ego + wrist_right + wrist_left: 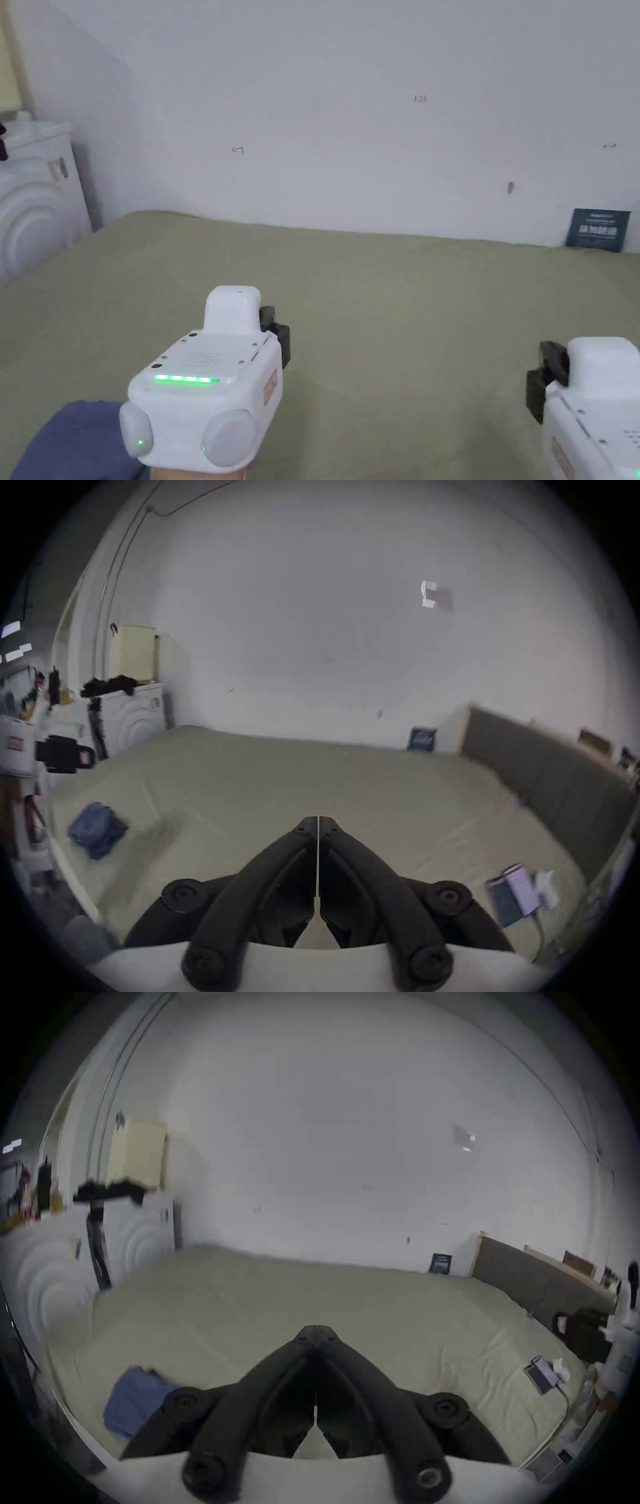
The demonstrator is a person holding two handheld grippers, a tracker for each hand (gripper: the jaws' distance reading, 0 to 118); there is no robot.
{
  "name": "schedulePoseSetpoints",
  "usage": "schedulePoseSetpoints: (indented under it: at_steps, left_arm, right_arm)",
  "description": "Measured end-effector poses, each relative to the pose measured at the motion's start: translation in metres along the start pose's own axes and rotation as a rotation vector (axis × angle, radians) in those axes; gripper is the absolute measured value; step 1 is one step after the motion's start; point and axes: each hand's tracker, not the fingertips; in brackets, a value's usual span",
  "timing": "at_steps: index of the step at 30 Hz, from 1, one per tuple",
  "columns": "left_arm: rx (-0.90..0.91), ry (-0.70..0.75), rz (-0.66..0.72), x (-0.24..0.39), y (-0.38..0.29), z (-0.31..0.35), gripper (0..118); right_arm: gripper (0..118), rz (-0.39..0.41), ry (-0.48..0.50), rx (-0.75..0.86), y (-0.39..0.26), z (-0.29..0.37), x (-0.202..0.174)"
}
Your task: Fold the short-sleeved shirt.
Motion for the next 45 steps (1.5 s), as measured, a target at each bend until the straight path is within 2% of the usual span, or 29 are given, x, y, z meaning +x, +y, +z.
schedulePoseSetpoints:
  at_steps: [3,8,24,25,27,28,29,30,31,35,36,40,43,45]
  left_arm:
    - [0.062,0.0,-0.1,0.031,0.004,0.012,0]
    - [0.093,-0.004,-0.111,0.05,0.013,0.026,0]
    - [0.091,-0.006,-0.168,0.059,0.02,0.022,0]
    - [0.087,-0.004,-0.17,0.058,0.02,0.022,3]
    - [0.085,-0.001,-0.167,0.057,0.019,0.02,37]
    - [0.087,0.01,-0.172,0.057,0.019,0.019,51]
    - [0.08,0.019,-0.176,0.058,0.019,0.018,51]
    - [0.065,0.034,-0.18,0.058,0.019,0.014,93]
    - [0.06,0.043,-0.179,0.056,0.018,0.013,118]
    - [0.082,0.053,-0.183,0.055,0.017,0.017,118]
    - [0.081,0.057,-0.178,0.054,0.018,0.017,118]
    - [0.077,0.031,-0.164,0.049,0.023,0.018,118]
    - [0.049,0.057,-0.171,0.056,0.028,0.018,118]
    - [0.046,0.128,-0.189,0.06,0.028,0.02,118]
  right_arm:
    - [4,-0.023,0.029,0.004,0.005,0.009,0.004]
    - [4,-0.065,0.014,0.03,0.013,0.023,0.007]
    - [5,-0.06,-0.009,0.058,0.018,0.024,0.005]
    - [15,-0.058,-0.018,0.061,0.018,0.024,0.005]
    - [66,-0.059,-0.03,0.075,0.019,0.023,0.007]
    - [79,-0.06,-0.034,0.077,0.02,0.023,0.007]
    - [79,-0.06,-0.036,0.071,0.021,0.02,0.008]
    - [116,-0.061,-0.042,0.055,0.021,0.017,0.008]
    - [118,-0.051,-0.048,0.106,0.031,0.025,0.006]
    - [118,-0.061,-0.041,0.09,0.029,0.028,-0.007]
    - [118,-0.065,-0.039,0.088,0.024,0.023,0.01]
    - [118,-0.058,-0.033,0.077,0.026,0.022,0.015]
    - [118,-0.066,-0.021,0.067,0.028,0.023,0.018]
    - [118,-0.067,-0.015,0.067,0.03,0.025,0.018]
